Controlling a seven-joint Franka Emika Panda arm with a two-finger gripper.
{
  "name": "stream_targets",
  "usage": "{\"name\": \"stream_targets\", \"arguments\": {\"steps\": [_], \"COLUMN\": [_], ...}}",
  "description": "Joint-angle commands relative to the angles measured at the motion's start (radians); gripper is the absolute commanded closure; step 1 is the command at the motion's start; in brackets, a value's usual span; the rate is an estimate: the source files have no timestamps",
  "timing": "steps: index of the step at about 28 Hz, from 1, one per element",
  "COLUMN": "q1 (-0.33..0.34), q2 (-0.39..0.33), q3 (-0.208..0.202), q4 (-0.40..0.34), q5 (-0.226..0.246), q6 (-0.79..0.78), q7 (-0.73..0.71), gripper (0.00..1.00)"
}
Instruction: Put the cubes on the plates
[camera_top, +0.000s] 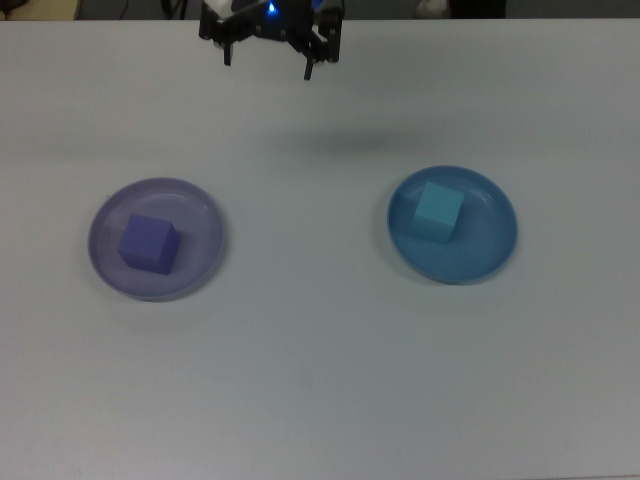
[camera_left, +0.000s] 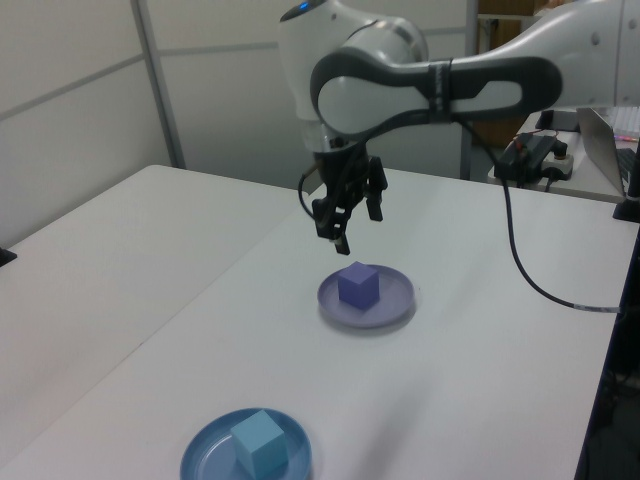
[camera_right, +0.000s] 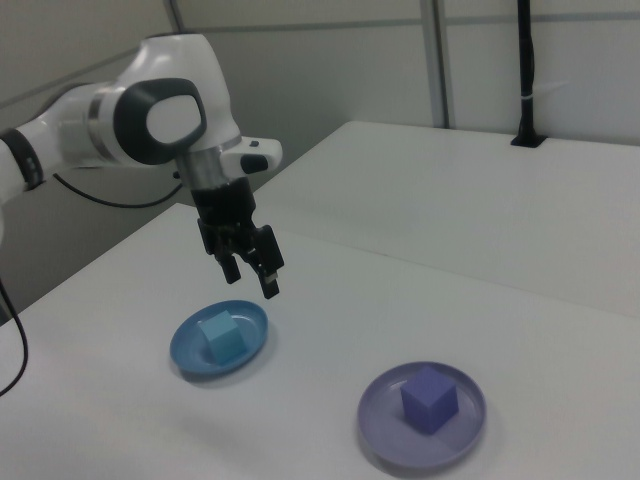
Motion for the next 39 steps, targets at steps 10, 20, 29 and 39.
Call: {"name": "stream_targets", "arguments": {"steps": [10, 20, 29, 39], "q1": [-0.077, -0.074, -0.089, -0.108], "q2": [-0.040, -0.077, -0.072, -0.130], "q3": [-0.002, -0.002, -0.006, -0.003], "q4": [-0.031, -0.062, -0.026, -0.016], "q5": [0.054, 0.054, 0.068, 0.099], "q6": [0.141, 0.133, 0.136, -0.006], "q7": [-0.119, -0.121, -0.125, -0.139], "gripper": [0.00, 0.00, 0.00, 0.00]}}
